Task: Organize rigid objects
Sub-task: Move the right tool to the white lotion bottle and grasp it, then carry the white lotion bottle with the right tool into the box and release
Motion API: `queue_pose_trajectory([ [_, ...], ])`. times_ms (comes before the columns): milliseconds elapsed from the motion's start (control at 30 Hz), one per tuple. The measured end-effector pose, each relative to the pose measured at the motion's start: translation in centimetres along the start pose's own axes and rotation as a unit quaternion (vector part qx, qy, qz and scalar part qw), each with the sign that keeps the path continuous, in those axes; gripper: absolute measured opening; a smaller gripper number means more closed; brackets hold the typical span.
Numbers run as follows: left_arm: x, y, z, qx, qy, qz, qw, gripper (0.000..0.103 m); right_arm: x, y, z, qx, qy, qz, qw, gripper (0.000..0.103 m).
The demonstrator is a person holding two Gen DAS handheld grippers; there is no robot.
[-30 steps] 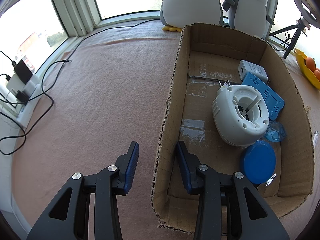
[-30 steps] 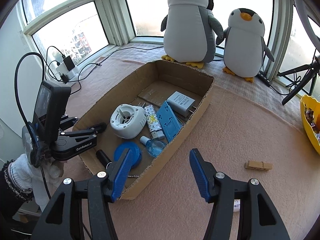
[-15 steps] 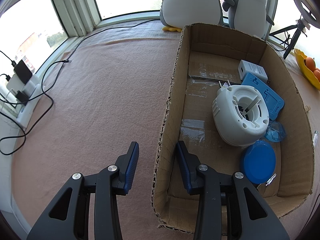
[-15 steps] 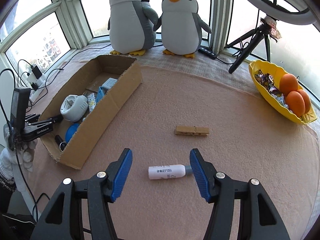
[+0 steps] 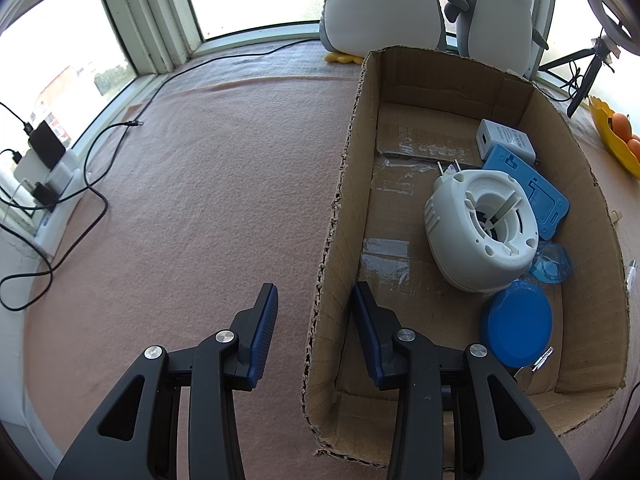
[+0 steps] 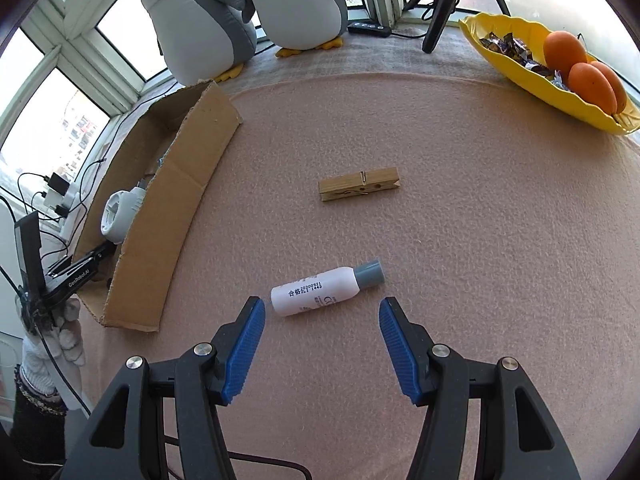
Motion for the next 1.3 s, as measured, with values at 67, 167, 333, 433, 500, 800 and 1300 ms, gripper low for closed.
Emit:
queue_pose_trajectory([
  [67,0.0,0.0,0.0,0.000,0.000,0.000,1.0000,0.038,0.4,0.0,-0.3,-0.005,0.001,-0.027,1.000,0.056],
  [167,0.0,0.0,0.0,0.000,0.000,0.000,1.0000,0.038,1.5,0.2,-0.8,-0.012,0.011,-0.092,0.996,0.056],
  [333,-0.1,0.1,0.0,0.000,0.000,0.000,1.0000,0.038,1.9,0.6,-2.0,-0.027,0.002,-0.132,0.991,0.055],
  [433,-0.1,0.1,0.0,0.000,0.000,0.000,1.0000,0.038,1.6,0.7,-2.5,-0.034,-0.003,-0.134,0.990,0.055],
  [500,-0.1,0.1,0.0,0.000,-0.001,0.001,1.0000,0.038,1.6,0.7,-2.7,-0.035,-0.003,-0.138,0.990,0.055],
  [800,-0.1,0.2,0.0,0.001,-0.001,0.002,1.0000,0.038,1.3,1.5,-3.6,-0.040,-0.025,-0.133,0.990,0.055],
  [1300,-0.1,0.2,-0.1,0.001,-0.002,0.003,1.0000,0.038,-0.4,1.9,-4.5,-0.052,-0.081,-0.001,0.995,0.030],
])
Point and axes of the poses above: each gripper's, at about its wrist camera, not at the fingertips, and z roughly against the way its jaws point, x to its right, y to its top, the point moved 1 cm from there along -z, roughly the way its jaws point, and after that the axes turned 12 degrees about x, right-handed, at the moved point
